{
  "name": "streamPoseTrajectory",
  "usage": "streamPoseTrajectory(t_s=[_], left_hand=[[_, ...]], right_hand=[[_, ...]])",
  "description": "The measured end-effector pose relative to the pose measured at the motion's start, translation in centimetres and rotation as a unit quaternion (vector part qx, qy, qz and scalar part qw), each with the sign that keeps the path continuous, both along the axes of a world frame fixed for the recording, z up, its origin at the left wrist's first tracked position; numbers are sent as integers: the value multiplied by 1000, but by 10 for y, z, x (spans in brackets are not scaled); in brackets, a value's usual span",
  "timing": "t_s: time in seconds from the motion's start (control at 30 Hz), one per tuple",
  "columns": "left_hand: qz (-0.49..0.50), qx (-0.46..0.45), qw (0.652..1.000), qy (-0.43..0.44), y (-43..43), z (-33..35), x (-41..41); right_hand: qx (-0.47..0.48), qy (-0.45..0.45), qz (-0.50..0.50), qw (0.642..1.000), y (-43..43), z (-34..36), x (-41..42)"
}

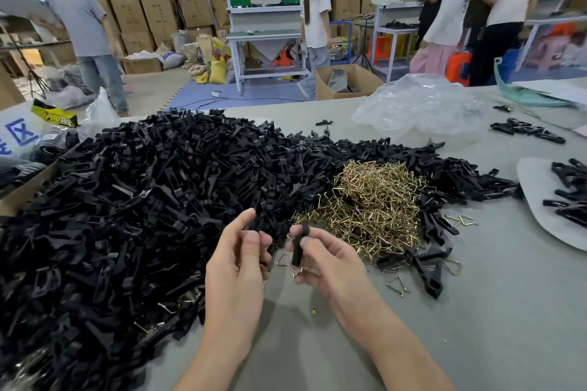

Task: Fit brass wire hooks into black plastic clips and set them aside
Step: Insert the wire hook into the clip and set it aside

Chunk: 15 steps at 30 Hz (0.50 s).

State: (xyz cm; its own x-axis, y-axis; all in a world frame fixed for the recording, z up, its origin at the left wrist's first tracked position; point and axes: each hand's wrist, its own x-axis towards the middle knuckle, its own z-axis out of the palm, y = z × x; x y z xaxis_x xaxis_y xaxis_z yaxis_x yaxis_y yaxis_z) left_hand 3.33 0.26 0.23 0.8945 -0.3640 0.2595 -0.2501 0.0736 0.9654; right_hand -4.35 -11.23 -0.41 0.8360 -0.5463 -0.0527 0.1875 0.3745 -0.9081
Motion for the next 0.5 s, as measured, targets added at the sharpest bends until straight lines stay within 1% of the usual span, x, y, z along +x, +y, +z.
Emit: streamPoseTrajectory(t_s=[0.13, 0.2, 0.23, 0.3, 0.37, 0.43, 0.47, 0.5], left_hand=[[-13, -15, 999, 41, 2, 0, 5], [-10, -2, 999, 43, 2, -1, 6], [-1, 19, 999, 31, 3, -3, 7], [13, 98, 995, -20, 5, -7, 10], [10, 194, 977, -87, 6, -11, 11], [20, 295, 935, -196, 6, -13, 7], [29, 320, 914, -247, 5, -12, 5], [39, 327, 903, -275, 3, -13, 4]], right_hand=[[43, -11, -10, 999, -2, -2, 1], [52, -12, -18, 998, -4, -3, 2], [56, -12, -24, 998, -4, -3, 2], [74, -17, -40, 996, -6, -2, 2], [100, -28, -52, 993, -7, 0, 1], [112, -35, -57, 991, -8, 2, 0], [113, -36, -56, 991, -8, 3, -1], [112, -36, -56, 991, -8, 3, -2]])
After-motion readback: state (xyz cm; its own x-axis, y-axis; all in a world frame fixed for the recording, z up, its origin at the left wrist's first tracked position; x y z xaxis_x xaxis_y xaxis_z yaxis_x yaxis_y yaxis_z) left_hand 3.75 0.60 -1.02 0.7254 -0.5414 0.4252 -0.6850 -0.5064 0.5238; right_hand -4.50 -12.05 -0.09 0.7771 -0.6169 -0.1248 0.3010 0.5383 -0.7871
